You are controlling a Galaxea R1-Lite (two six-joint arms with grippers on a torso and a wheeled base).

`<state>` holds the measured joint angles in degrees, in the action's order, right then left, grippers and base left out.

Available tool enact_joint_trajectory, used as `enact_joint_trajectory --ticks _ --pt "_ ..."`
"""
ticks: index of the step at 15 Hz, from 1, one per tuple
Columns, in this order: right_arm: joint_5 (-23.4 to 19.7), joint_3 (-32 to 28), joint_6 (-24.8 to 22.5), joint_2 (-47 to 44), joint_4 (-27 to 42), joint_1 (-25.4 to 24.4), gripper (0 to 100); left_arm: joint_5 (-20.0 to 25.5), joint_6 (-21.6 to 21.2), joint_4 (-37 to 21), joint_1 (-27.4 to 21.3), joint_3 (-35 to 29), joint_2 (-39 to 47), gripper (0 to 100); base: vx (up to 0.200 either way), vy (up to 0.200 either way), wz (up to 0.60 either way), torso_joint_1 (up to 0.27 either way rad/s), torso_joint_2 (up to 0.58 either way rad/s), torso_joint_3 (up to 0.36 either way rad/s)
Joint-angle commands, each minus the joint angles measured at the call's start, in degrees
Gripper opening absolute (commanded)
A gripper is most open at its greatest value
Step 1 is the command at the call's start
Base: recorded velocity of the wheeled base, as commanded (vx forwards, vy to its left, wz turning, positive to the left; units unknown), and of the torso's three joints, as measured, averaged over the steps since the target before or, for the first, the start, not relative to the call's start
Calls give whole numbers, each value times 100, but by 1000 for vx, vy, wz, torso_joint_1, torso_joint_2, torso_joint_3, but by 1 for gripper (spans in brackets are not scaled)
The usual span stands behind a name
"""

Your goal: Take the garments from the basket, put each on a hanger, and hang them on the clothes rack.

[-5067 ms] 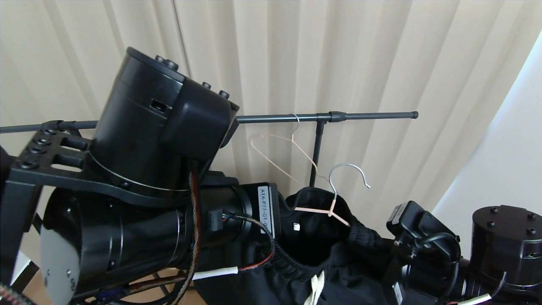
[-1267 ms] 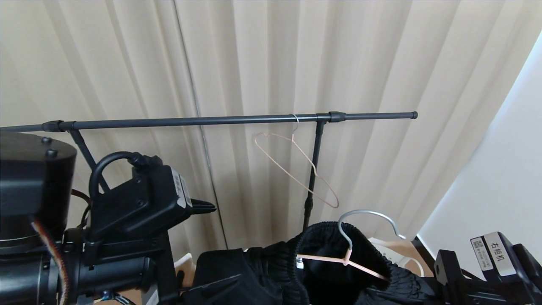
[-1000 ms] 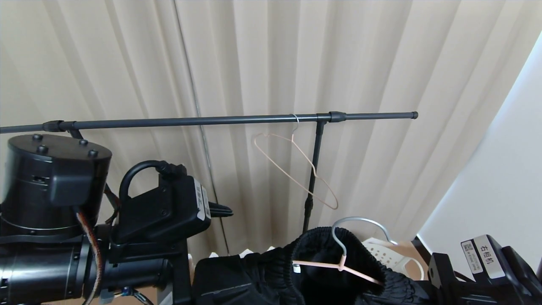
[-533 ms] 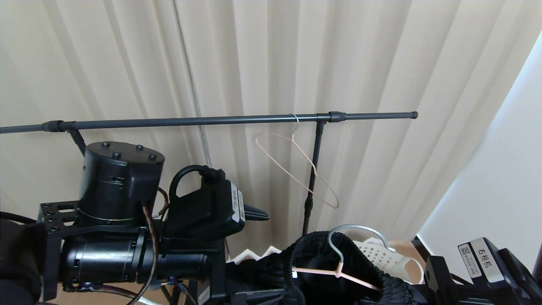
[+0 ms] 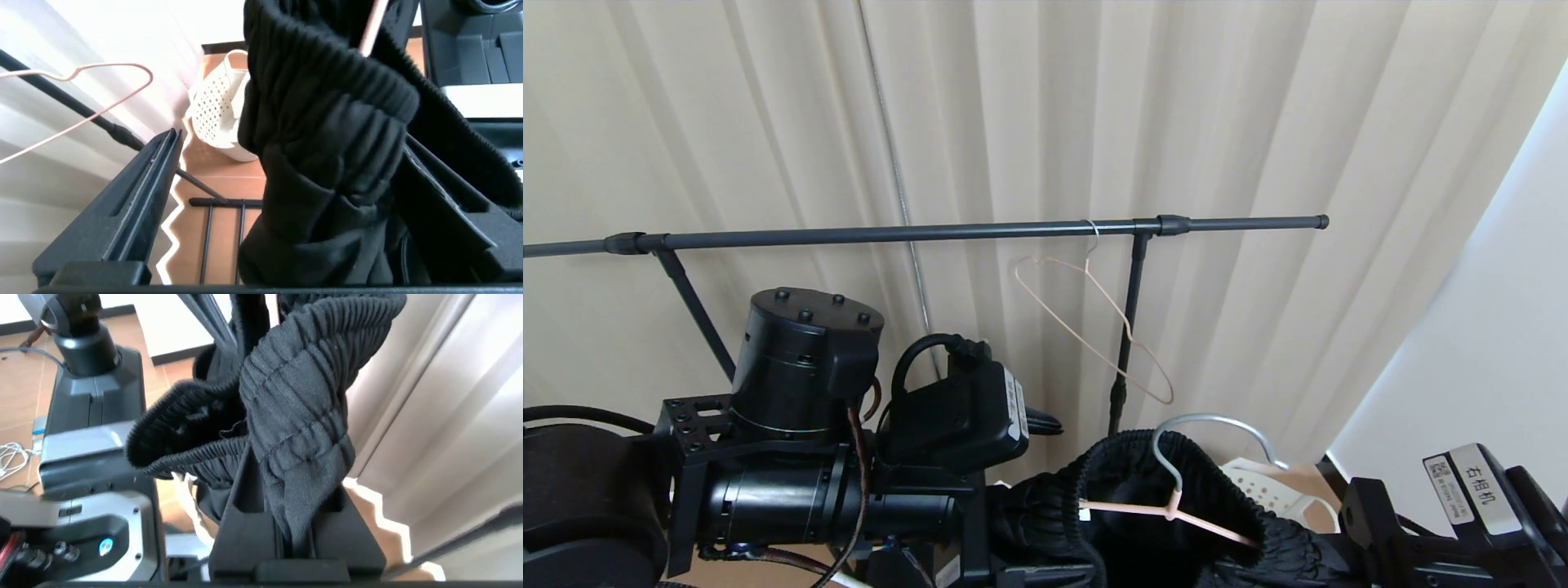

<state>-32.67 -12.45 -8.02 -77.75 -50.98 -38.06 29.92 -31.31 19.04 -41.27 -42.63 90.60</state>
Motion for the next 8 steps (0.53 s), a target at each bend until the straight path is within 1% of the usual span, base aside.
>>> enact_joint_trajectory --ticks 1,3,5,8 --pt "-2 -65 -6 -30 -43 -44 0 -3 19 3 4 -35 19 100 0 0 0 0 0 0" --pt "-64 -100 -24 23 -79 -44 0 -3 28 12 31 -123 28 100 0 0 0 0 0 0" --pt "-363 -91 -6 50 -167 -17 0 -12 28 3 75 -105 28 100 0 0 0 0 0 0" --pt "-372 -56 11 120 -290 -17 0 -21 37 3 84 -88 45 100 0 0 0 0 0 0"
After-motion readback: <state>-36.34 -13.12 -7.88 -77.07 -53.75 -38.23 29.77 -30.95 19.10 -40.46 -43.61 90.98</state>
